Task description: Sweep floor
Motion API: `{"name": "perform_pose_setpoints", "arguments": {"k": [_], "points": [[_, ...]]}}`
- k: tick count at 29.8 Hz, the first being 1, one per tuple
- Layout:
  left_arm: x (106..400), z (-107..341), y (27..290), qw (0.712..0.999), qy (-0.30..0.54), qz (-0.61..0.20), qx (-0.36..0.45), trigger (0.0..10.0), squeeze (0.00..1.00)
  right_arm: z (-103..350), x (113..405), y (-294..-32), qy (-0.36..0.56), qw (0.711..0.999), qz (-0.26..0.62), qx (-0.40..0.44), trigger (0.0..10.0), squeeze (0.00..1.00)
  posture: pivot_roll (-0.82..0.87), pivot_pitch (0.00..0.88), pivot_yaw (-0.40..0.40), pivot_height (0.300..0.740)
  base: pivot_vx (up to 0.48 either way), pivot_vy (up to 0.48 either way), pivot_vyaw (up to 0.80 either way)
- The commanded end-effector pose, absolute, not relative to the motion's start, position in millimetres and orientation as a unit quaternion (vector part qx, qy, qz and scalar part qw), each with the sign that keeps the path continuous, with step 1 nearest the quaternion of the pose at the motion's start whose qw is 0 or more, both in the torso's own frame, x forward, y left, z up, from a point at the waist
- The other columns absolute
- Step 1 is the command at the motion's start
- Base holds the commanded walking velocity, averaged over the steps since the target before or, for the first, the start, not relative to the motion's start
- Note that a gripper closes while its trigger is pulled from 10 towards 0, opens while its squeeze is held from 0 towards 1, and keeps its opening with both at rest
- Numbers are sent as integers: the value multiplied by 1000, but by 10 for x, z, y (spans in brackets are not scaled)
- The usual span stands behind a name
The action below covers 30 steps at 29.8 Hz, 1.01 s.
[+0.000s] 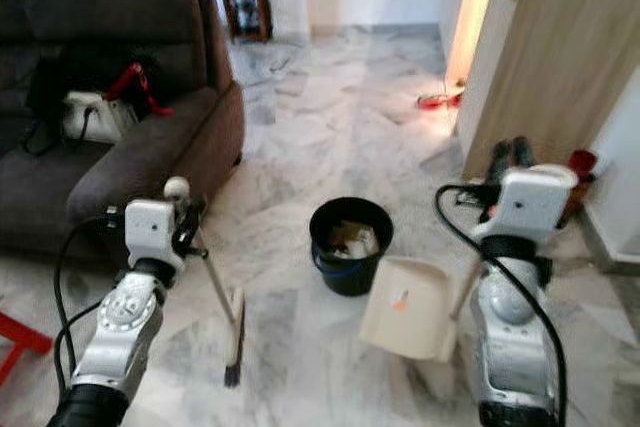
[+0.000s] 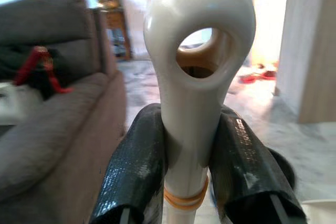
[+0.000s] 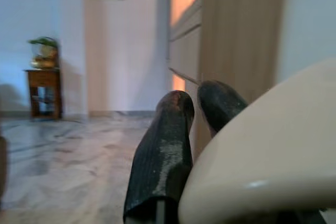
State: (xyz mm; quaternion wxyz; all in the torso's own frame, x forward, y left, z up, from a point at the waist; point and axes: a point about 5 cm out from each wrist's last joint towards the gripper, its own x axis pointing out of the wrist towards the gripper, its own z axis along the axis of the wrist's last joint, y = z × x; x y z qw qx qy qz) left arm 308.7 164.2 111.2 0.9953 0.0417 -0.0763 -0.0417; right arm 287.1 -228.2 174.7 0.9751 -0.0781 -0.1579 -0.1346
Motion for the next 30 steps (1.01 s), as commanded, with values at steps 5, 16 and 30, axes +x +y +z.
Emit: {"name": "perform_pose_setpoints", "arguments": {"k": [5, 16, 30], "points": [[3130, 1224, 1611, 993, -97, -51, 41, 10000, 0, 1810, 2890, -2295, -170, 973, -136, -81, 10000, 0, -112, 0, 28, 740, 0, 0, -800], [3138, 1215, 1589, 993, -92, -58, 47, 10000, 0, 1754, 2903, -2335, -153, 973, -146, -92, 10000, 0, -108, 0, 28, 740, 0, 0, -800], [3133, 1205, 1558, 993, -90, -67, 47, 10000, 0, 1715, 2915, -2346, -141, 973, -154, -100, 10000, 0, -109, 0, 27, 740, 0, -294, -800]]}}
